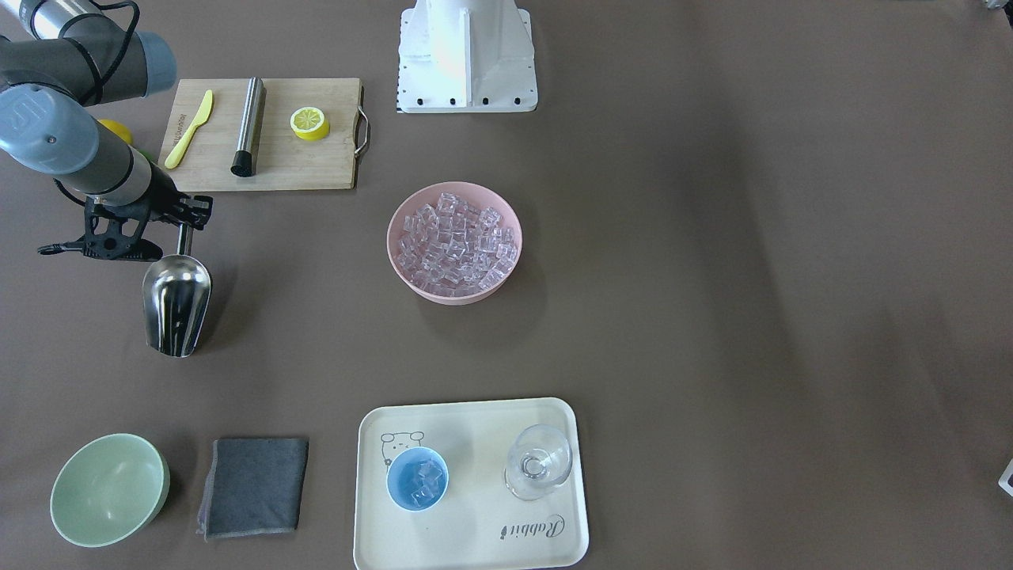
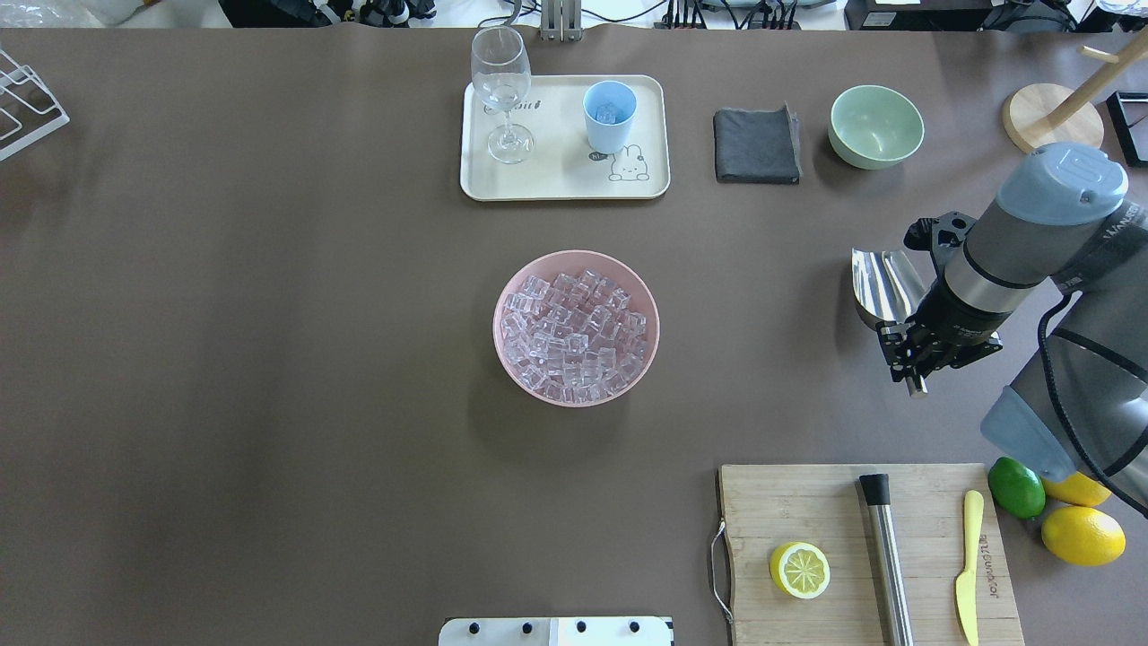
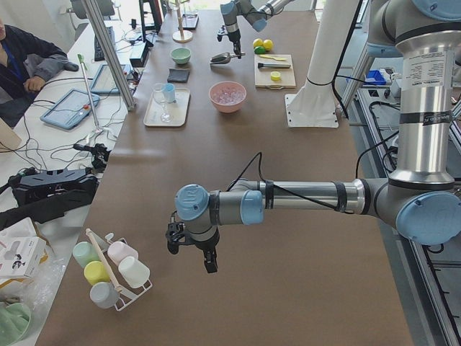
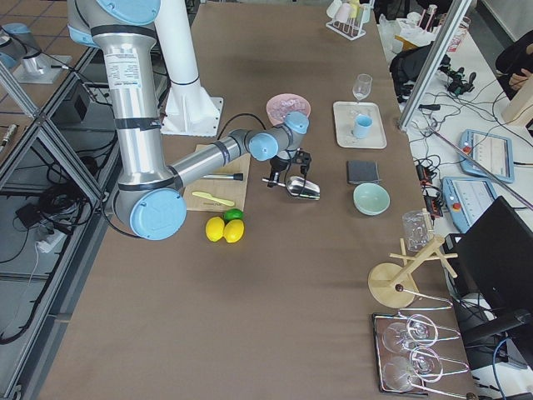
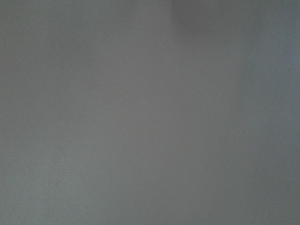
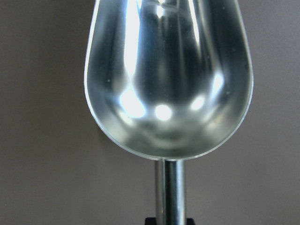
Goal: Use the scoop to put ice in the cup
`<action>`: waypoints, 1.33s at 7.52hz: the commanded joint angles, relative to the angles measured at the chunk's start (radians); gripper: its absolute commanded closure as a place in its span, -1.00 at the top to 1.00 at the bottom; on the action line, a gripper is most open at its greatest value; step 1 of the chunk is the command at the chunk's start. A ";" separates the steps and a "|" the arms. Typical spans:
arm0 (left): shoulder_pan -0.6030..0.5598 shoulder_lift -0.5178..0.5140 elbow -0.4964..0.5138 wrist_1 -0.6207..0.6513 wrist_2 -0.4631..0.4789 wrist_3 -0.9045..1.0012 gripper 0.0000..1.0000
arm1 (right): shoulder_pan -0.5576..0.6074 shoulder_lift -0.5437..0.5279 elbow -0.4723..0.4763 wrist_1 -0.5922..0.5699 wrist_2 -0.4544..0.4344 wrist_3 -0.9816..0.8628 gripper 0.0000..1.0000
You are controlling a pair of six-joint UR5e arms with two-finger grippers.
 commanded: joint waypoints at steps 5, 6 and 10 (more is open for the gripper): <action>-0.049 0.008 -0.181 0.189 -0.059 -0.003 0.95 | -0.013 -0.008 -0.009 0.002 -0.002 -0.001 0.12; -0.051 0.008 -0.185 0.188 -0.061 -0.003 0.95 | -0.013 -0.008 -0.009 0.002 -0.002 -0.001 0.19; -0.049 0.005 -0.176 0.184 -0.059 -0.002 0.95 | 0.167 0.012 0.003 0.001 0.009 -0.095 1.00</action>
